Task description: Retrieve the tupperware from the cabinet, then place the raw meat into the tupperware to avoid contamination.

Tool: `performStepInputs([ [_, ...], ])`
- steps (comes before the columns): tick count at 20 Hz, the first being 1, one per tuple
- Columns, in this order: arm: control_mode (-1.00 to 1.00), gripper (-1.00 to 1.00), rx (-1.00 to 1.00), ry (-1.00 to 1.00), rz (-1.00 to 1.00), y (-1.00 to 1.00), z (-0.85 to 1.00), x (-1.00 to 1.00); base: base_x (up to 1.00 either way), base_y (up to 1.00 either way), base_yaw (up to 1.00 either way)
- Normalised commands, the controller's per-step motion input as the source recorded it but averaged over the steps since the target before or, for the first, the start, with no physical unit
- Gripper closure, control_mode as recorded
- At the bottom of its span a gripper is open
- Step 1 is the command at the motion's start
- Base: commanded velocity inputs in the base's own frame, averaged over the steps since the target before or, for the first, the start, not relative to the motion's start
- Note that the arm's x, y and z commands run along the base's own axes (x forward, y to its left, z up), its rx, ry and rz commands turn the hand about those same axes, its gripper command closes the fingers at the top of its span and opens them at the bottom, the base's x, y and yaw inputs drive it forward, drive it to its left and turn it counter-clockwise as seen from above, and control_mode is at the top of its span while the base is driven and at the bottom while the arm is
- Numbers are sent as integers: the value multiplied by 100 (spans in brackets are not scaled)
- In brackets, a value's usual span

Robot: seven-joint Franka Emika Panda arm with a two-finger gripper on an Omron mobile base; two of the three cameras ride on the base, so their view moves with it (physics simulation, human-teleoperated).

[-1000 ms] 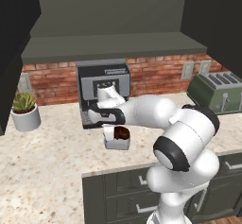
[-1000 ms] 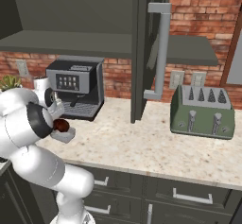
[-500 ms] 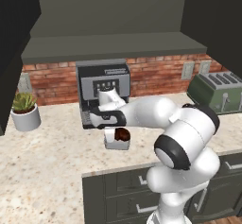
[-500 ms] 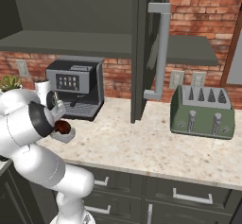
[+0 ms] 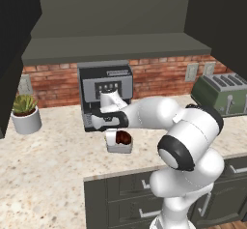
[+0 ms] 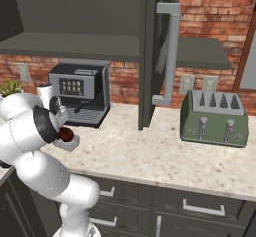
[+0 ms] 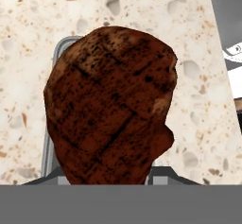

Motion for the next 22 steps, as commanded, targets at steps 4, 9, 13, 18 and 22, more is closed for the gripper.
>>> performStepInputs([
  [4, -100, 100, 2, 0, 0, 11, 0, 0, 0, 0, 0],
  [9, -100, 100, 5, 0, 0, 6, 0, 0, 0, 0, 0],
  [13, -100, 100, 9, 0, 0, 0, 0, 0, 0, 0, 0],
  [18, -100, 100, 8, 0, 1, 0, 0, 0, 0, 0, 0],
  [22, -100, 100, 7, 0, 2, 0, 0, 0, 0, 0, 0],
])
